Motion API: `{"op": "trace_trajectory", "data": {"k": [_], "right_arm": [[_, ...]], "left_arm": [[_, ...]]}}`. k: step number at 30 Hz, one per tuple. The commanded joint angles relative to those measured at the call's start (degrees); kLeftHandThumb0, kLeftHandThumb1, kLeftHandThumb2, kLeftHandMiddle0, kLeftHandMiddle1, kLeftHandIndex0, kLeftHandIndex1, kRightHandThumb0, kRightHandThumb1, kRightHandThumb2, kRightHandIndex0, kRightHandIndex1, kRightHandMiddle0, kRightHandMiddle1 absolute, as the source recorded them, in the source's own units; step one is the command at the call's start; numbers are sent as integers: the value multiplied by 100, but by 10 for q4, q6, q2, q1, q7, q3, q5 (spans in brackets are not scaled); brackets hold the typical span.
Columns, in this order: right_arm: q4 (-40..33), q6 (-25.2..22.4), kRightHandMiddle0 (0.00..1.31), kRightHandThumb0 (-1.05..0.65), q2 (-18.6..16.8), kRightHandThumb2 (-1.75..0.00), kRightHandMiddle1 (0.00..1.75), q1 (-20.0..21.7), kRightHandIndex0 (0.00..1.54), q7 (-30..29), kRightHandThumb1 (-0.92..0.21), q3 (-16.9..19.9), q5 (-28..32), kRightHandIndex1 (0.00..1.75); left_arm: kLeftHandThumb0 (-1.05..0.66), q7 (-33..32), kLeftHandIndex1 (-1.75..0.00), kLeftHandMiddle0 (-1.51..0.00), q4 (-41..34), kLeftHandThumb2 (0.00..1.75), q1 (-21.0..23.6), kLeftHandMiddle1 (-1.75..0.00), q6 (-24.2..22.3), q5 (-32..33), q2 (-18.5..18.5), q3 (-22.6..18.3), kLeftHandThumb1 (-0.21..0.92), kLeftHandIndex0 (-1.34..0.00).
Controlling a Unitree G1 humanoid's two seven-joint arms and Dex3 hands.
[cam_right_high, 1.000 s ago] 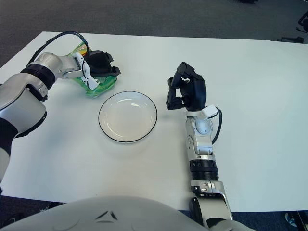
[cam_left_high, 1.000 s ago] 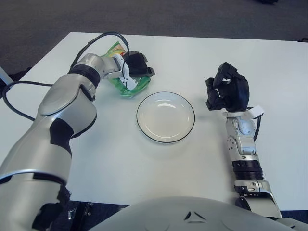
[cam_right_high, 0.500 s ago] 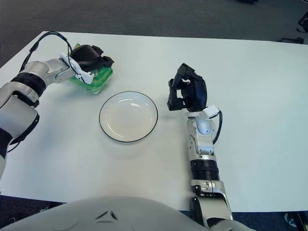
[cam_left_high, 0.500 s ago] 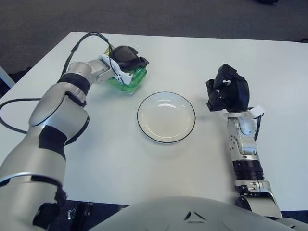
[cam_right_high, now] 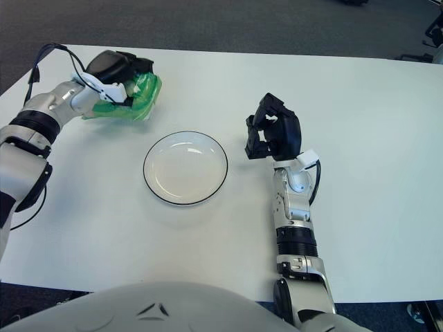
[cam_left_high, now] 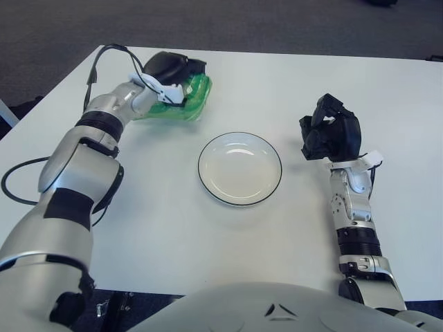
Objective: Put the snack into the plate.
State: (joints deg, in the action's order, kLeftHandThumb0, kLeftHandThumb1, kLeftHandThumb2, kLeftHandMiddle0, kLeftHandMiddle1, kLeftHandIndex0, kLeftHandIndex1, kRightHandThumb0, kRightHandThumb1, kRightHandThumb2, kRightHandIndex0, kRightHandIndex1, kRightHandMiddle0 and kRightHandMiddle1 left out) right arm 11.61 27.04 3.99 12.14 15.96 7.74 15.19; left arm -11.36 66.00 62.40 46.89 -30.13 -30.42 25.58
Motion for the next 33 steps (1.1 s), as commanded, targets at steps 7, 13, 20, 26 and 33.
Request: {"op": "trace_trajectory", "data": {"k": [7,13,20,26,33], "right_arm": [[119,-16,78,-57,-23,-156,175,-71,134,0,-12,24,9,175],[137,-14,78,-57,-21,-155,175,-59,134,1,-12,30,4,175],[153,-10,78,-57,-16,-155,175,-51,134,3,-13,34,-2,175],[162,-3,77,-56,-16,-155,175,-46,134,0,-13,36,-6,175],[177,2,78,-57,-14,-155,175,-39,133,0,-13,40,-10,175]], "left_arm": [[-7,138,-175,-139,-161,148,-60,-175,-28,129,21,-84,20,-118],[-6,166,-175,-140,-237,149,-83,-175,-36,140,21,-106,19,-119],[-7,217,-175,-139,-315,150,-100,-175,-24,175,30,-116,19,-120],[-8,263,-175,-137,-345,151,-112,-175,-16,205,29,-122,19,-119],[-8,306,-175,-136,-364,153,-121,-175,21,241,39,-123,18,-119]]}}
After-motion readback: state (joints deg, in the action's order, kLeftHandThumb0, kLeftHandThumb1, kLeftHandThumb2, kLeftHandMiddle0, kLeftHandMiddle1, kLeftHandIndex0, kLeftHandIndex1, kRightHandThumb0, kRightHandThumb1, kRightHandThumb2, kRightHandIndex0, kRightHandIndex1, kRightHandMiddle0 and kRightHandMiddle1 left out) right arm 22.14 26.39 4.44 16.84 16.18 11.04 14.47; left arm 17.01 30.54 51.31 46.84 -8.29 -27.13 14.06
